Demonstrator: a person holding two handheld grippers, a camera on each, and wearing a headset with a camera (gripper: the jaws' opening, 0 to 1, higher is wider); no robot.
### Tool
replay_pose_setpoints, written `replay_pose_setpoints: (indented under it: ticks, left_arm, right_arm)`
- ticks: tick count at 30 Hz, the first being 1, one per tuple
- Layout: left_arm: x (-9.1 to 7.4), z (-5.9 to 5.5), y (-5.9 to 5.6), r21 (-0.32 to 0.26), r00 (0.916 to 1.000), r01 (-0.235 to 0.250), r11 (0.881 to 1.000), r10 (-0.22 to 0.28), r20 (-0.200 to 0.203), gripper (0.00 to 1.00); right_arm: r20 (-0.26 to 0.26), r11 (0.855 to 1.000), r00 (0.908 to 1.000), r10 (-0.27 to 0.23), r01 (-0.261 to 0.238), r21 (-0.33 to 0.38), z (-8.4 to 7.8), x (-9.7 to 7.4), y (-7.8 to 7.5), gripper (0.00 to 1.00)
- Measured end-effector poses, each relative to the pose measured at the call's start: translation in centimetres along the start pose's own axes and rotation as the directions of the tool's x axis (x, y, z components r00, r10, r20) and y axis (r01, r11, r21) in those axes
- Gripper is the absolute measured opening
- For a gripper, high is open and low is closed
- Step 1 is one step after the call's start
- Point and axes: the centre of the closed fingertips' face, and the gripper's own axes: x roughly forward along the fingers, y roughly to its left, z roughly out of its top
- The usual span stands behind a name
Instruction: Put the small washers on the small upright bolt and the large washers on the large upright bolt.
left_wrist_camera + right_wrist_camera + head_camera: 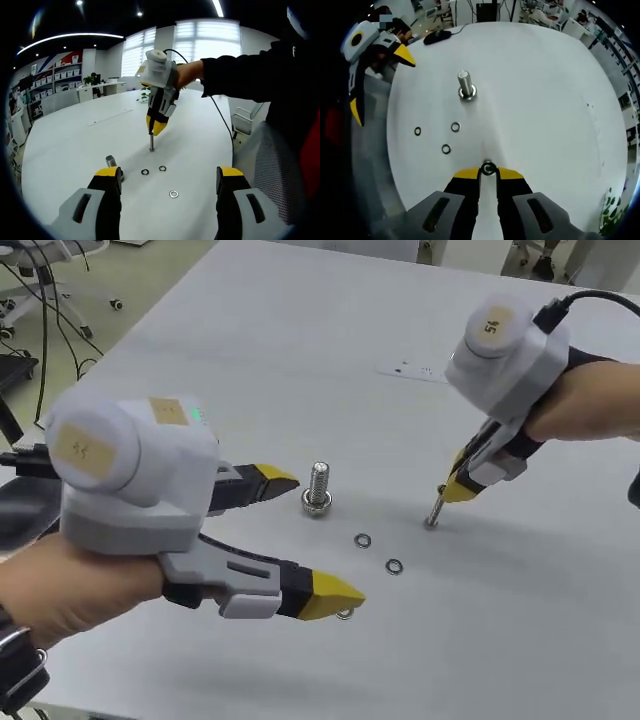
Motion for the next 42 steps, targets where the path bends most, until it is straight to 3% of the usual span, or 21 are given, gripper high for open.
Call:
replay_pose_setpoints:
  ticks: [13, 24, 42]
  left_arm:
    - [-0.1, -0.2, 0.1, -0.012, 1.0000, -0.002, 1.000, 0.002, 0.002, 0.77]
    - [-0.1, -0.3, 0.2, -0.017, 1.0000, -0.002, 1.000, 0.002, 0.003, 0.77]
    - [-0.1, -0.3, 0.3, -0.021, 1.0000, -0.004, 1.000, 0.004, 0.003, 0.77]
  right_arm:
    - [-0.015, 1.000, 0.9998, 0.014, -0.014, 0.003, 0.1, 1.0, 0.3, 0.13]
    - [-0.040, 1.000, 0.9990, 0.020, -0.019, 0.009, -0.4, 3.1, 0.5, 0.13]
    - [-0.047, 0.999, 0.9985, 0.029, -0.028, 0.037, -0.8, 5.1, 0.6, 0.13]
